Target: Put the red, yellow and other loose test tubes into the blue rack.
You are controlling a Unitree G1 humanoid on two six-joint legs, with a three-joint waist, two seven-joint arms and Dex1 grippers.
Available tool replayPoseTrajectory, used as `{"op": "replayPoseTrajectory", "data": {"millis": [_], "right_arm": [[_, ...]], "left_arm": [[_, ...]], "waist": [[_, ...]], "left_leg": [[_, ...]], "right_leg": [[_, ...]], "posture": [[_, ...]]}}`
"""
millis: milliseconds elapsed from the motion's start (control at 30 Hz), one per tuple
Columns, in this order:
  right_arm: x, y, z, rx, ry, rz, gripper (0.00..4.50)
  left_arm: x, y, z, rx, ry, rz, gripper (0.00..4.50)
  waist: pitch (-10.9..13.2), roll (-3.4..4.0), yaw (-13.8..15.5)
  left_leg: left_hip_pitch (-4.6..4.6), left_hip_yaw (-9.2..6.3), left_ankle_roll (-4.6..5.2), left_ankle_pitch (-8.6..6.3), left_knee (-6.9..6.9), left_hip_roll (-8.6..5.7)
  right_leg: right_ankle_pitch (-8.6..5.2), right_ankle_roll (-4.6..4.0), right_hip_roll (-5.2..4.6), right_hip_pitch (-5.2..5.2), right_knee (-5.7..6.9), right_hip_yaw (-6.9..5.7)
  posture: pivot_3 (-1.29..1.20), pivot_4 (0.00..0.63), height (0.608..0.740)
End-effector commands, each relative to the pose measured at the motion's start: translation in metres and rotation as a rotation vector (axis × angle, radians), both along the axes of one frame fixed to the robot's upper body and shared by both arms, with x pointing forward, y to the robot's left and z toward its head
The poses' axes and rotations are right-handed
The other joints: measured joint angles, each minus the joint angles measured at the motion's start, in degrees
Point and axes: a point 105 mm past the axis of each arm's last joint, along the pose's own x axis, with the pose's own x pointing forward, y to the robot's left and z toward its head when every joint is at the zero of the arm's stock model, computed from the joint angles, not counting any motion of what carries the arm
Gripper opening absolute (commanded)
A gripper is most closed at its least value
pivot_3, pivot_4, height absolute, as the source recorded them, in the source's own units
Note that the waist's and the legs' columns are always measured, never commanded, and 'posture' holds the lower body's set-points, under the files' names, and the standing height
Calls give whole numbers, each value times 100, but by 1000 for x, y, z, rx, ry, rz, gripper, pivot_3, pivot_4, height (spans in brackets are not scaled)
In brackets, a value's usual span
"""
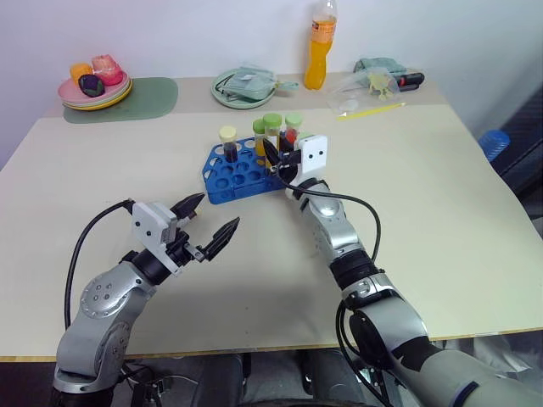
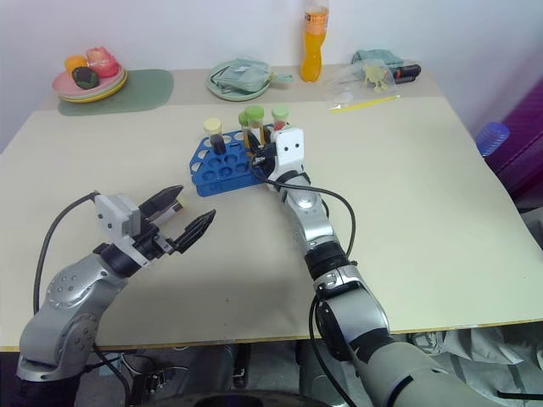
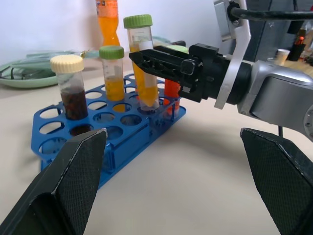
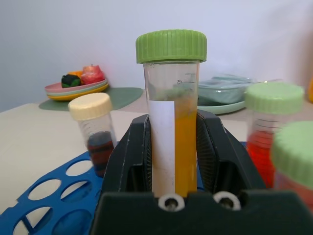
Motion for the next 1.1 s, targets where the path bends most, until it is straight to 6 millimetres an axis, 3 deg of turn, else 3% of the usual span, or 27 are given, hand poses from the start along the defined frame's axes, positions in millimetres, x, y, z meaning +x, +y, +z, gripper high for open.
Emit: {"op": "replayPoseTrajectory", "data": {"millis": [33, 433, 567, 667, 900, 1100], "right_arm": [[0, 6, 13, 15, -51, 5, 789], [1, 6, 2, 11, -63, -2, 789], [-2, 5, 10, 39, -100, 13, 2794], [-9, 1, 30, 63, -174, 26, 4280], [-58, -19, 66, -64, -308, 265, 4280], [-115, -36, 31, -437, -168, 701, 4280]], "left_arm": [[-4, -1, 13, -1, -49, -12, 4500], [-5, 0, 11, -4, -45, -6, 4500], [-4, 3, 11, -4, -41, 13, 4500], [0, 12, 12, 33, -35, 70, 4500], [13, 51, 29, 179, 165, 230, 4500], [25, 75, 10, 465, 537, 271, 4500]], "waist": [[0, 0, -2], [0, 0, -3], [0, 0, -15], [1, 2, -37], [1, 1, -18], [4, 1, 32]], "left_leg": [[0, 0, 0, 0, 0, 0], [2, -2, -3, 1, -1, -1], [2, -2, -3, 2, -1, -1], [2, -3, -3, 2, -1, -1], [1, -17, -3, 2, 0, -2], [7, -18, -1, 1, 2, -6]], "right_leg": [[0, 0, 0, 0, 0, 0], [0, -1, 0, 1, 1, 0], [0, 0, 0, 1, 1, 0], [0, 0, 0, 1, 1, 0], [0, 0, -1, 5, 4, -7], [-1, 1, 5, 14, 2, -10]], "posture": [[0, 150, 729], [0, 150, 729], [0, 150, 729], [0, 150, 729], [0, 150, 729], [0, 150, 729]]}}
